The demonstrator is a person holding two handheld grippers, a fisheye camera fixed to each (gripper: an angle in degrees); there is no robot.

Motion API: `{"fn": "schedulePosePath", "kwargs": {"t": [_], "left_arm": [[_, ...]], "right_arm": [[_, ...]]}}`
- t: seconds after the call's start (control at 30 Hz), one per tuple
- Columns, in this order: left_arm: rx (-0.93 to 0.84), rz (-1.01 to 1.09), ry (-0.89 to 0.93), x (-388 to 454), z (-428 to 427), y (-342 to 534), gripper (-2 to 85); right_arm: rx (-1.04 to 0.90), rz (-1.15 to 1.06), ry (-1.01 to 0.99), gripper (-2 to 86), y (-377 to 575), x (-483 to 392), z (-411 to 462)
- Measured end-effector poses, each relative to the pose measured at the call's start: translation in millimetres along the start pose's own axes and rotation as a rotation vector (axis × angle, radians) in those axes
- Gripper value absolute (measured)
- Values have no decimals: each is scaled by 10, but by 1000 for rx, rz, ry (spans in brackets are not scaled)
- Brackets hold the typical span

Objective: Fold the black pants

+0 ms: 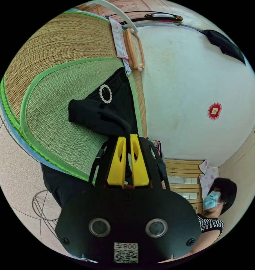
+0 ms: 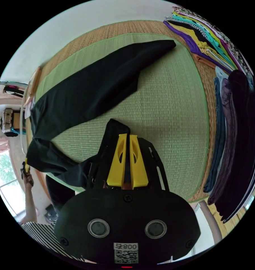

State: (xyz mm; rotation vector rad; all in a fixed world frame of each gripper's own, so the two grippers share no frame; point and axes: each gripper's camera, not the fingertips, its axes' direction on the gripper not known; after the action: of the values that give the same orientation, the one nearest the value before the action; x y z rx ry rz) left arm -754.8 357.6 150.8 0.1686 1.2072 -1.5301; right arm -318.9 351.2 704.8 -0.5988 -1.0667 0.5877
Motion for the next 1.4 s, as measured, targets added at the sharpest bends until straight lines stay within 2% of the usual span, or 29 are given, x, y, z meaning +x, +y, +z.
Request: {"fn": "schedulePosePath", "kwargs": {"t": [0.13,0.3,0.47,0.63,0.8,0.9,1.13,1.4], "left_arm": [[6,22,33,62,83,-47,27],[11,81,73,218,198,-105,28],[-30,150,64,334,355,-56,29],[-75,86,41,126,583,94,29],[-103,-74,-40,-222,840,272,26],[-72,-114,-102,-270,913,355,20],[89,-49,-195,-19,1059,443,3],[-52,143,-211,504,2169,239,3]], "right_arm": [[123,-31,-107,8,143,230,-621],[366,-68,-258,6,563,645,-1831],[529,-21,-341,6,1320,1242,-2346],[479,191,-467,7,2044,2178,-1672],[221,578,-568,5,2736,3255,-183],[235,707,-657,5,3066,3548,159],[288,702,-551,4,3164,3605,60],[357,598,-394,1,2972,3077,-114]]}}
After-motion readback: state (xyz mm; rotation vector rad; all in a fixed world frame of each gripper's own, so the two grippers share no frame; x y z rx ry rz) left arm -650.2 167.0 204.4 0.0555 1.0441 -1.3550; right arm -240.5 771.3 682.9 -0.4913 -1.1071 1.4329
